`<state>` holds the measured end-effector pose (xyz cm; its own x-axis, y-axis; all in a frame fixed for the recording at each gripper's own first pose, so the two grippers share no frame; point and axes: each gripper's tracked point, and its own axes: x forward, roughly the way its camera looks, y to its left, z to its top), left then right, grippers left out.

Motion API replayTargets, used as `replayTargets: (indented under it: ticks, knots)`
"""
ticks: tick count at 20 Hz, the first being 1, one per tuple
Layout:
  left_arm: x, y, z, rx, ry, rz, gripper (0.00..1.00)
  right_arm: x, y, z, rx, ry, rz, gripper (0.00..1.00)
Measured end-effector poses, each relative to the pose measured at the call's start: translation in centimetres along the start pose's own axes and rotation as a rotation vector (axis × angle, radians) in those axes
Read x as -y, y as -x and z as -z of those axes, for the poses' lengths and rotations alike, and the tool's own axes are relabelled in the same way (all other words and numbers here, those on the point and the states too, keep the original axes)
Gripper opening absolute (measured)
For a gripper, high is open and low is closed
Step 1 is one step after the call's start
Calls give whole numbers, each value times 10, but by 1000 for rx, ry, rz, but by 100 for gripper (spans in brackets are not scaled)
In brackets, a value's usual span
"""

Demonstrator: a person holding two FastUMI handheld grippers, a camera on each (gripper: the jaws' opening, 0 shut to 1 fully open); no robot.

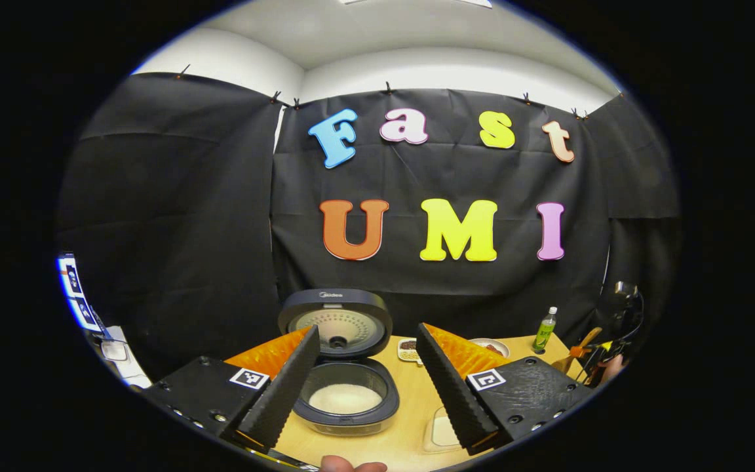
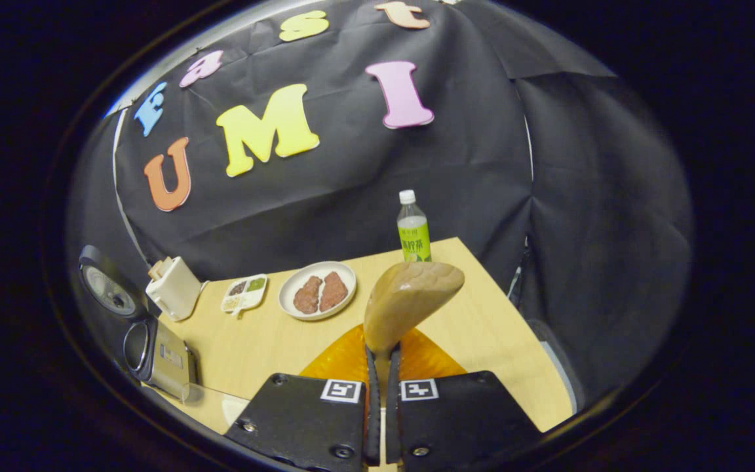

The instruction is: Close the left gripper, press the button to open the rice cooker; take a wooden spoon from the chopstick holder with the right hand, scoop a spoonful of rice and pour it into the rice cooker, then put the wooden spoon back into the chopstick holder.

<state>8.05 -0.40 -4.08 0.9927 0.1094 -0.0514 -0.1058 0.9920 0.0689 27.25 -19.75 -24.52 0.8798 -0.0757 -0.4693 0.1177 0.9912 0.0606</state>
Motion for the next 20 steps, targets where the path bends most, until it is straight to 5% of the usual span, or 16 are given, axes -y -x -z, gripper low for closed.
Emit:
replayTargets:
  ticks: [9,14,20]
  knots:
    - [-81,52,30,37,-22,129,94,-125,159,-36,121,99,20,8]
    - [-121,84,49,53,-36,142,94,-183,206,-1,92,98,-11,8]
    - [-140,110,63,56,-19,134,94,-205,218,31,44,156,-17,8]
